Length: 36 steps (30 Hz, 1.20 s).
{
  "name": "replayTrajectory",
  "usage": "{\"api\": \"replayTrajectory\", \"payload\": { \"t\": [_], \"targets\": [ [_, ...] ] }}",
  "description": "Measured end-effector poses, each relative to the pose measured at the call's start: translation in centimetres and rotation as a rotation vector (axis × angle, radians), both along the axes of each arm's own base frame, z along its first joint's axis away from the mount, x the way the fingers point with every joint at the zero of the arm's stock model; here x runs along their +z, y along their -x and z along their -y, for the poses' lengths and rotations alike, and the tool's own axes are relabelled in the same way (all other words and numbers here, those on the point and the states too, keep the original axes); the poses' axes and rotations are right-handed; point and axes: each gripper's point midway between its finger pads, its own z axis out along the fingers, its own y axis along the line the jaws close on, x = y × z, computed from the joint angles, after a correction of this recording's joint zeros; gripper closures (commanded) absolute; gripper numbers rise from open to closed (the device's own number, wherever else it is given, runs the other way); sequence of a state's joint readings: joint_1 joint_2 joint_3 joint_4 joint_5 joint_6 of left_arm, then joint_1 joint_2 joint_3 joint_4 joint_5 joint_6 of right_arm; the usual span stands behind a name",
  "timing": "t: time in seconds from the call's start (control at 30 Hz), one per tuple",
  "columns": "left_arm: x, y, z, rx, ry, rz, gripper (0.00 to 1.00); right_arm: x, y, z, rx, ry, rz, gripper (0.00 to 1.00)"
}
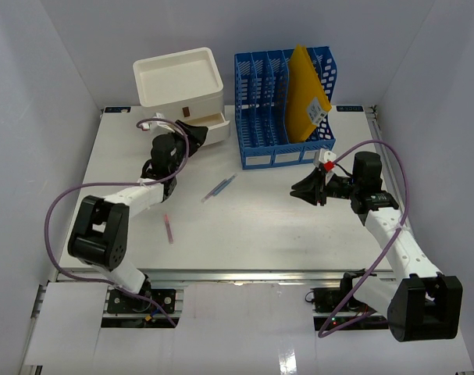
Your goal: Organize the desk
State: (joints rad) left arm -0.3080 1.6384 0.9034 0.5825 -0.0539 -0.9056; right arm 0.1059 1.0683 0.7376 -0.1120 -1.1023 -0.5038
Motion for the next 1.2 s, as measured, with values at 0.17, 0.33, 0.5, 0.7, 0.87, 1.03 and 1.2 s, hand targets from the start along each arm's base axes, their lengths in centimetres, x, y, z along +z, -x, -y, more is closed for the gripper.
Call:
{"api": "replayTrajectory", "payload": {
  "t": [0.17,0.33,0.5,0.7,0.87,1.03,1.2],
  "targets": [
    [3.8,2.9,-1.1,0.021,0.056,0.066,0.56,0.0,0.0,0.0,-0.001,0.000,0.001,0.69],
    [-0.3,3.3,-2.2,0.089,0.147,-0.073,0.62,0.0,0.0,0.0,-0.001,0.000,0.000,0.69],
    [-6.1,2.6,-2.6,0.149,0.210,-0.238,0.63,0.0,0.0,0.0,-0.002,0.001,0.000,0.69],
    [-9.3,0.7,-3.2,0.214,0.236,-0.317,0.57,-0.1,-0.1,0.1,-0.004,0.001,0.000,0.69],
    [-9.4,-2.6,-4.5,0.257,0.264,-0.310,0.46,-0.1,-0.1,0.2,-0.009,0.002,0.000,0.69],
    [-9.8,-5.1,-6.4,0.294,0.270,-0.312,0.36,-0.1,-0.2,0.2,-0.010,0.002,0.000,0.69],
    [-9.0,-6.9,-7.7,0.309,0.261,-0.291,0.32,-0.2,-0.3,0.2,-0.013,0.004,-0.003,0.69]
  ]
}}
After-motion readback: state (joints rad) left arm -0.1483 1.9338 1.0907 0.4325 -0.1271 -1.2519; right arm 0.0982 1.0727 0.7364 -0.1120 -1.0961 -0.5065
